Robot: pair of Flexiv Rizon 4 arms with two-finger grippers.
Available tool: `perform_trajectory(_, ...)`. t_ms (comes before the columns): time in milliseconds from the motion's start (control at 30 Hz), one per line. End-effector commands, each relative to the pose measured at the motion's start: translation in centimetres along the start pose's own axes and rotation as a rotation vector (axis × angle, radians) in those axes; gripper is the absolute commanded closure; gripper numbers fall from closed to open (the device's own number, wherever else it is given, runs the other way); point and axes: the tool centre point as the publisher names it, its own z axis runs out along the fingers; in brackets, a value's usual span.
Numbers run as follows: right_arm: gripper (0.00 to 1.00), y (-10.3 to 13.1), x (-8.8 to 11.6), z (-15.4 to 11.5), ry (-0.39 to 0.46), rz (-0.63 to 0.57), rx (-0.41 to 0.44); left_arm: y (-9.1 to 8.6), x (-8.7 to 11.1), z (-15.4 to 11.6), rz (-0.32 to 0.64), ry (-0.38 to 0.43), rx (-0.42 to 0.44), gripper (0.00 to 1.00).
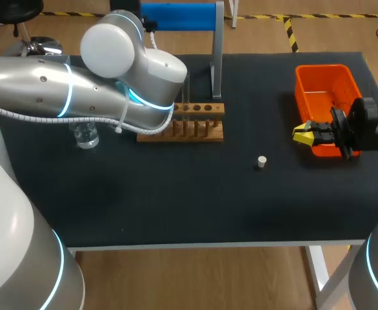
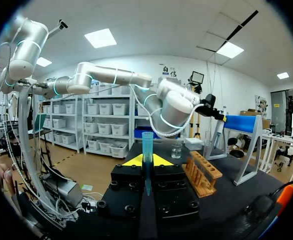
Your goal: Invert the test tube, pick up the pipette, mount the tip to pipette, aspirate from beaker and dispense into the tube, eject the tip, return the pipette, and cap with the stopper.
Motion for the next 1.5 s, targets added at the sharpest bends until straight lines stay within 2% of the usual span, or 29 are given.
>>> perform_trajectory(33,1.0,0.0,0.1,-0.1,0.0,-0.001,0.0,-1.1,-0.1,-0.7,0.005,-0.002,0.008,1.0)
perform_trajectory(433,1.0,0.0,0.1,-0.1,0.0,-0.001,0.0,-4.9,-0.1,-4.1,0.05,-0.03,0.064,1.0)
perform_trajectory(567,1.0,0.0,0.1,-0.1,0.0,-0.001,0.0,-6.1,-0.2,-5.6,0.061,-0.009,0.084,1.0)
perform_trajectory(867,1.0,0.0,0.1,-0.1,0.0,-0.001,0.0,-8.0,-0.7,-9.9,0.09,0.174,0.058,1.0)
perform_trajectory(1033,1.0,0.0,0.1,-0.1,0.0,-0.001,0.0,-8.1,-0.8,-12.0,0.092,0.289,0.019,1.0)
perform_trajectory(1100,1.0,0.0,0.1,-0.1,0.0,-0.001,0.0,-8.1,-0.9,-12.8,0.082,0.361,0.014,1.0)
perform_trajectory(1333,1.0,0.0,0.1,-0.1,0.0,-0.001,0.0,-8.0,-0.7,-16.3,0.138,0.539,0.01,1.0)
perform_trajectory(1467,1.0,0.0,0.1,-0.1,0.0,-0.001,0.0,-7.7,-0.2,-19.3,0.188,0.674,0.021,1.0)
perform_trajectory(1500,1.0,0.0,0.1,-0.1,0.0,-0.001,0.0,-7.7,-0.2,-19.3,0.188,0.674,0.021,1.0)
